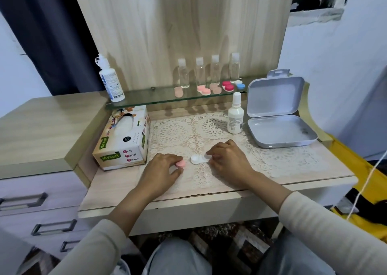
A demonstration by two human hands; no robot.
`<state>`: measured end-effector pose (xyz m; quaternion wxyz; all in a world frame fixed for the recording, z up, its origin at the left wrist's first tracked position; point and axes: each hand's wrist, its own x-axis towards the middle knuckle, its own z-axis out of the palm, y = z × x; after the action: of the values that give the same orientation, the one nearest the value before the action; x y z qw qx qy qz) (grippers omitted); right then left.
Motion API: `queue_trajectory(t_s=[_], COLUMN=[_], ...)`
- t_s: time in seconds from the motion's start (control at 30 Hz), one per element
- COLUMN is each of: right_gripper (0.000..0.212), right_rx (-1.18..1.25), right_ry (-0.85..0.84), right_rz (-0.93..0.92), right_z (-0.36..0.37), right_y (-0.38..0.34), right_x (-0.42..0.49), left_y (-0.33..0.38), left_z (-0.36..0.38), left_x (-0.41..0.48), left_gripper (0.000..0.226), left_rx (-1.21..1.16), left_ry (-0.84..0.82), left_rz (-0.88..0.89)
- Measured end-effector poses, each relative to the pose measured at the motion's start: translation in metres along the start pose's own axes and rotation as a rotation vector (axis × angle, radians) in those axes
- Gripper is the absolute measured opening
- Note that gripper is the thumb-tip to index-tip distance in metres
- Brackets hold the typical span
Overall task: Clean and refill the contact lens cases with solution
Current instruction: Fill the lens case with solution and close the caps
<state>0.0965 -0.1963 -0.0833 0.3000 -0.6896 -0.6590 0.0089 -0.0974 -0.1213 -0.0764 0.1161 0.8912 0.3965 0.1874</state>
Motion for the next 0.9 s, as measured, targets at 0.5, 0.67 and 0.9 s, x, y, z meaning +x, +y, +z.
queue_trajectory(t_s=[0.5,0.67,0.9], right_gripper=[0.022,0.041,0.063], right_rx=[0.126,0.049,0.042], right_ry=[0.17,0.28,0.232], right_rz=[0.169,0.383,0.517], right_z=[-0.026,-0.051,-0.057], right_y=[0.019,0.042,0.067], right_x=[0.002,0.027,0.062], left_y=[0.015,0.029,0.065], left_z=[0.013,0.01,-0.005], left_x=[0.039,0.058,0.106], left_gripper=[0.031,0.031,0.038], left_rx=[-0.084,-0.149,-0.187], left_ry=[-0.043,-0.033,0.01], left_rz=[0.02,0.027,0.091])
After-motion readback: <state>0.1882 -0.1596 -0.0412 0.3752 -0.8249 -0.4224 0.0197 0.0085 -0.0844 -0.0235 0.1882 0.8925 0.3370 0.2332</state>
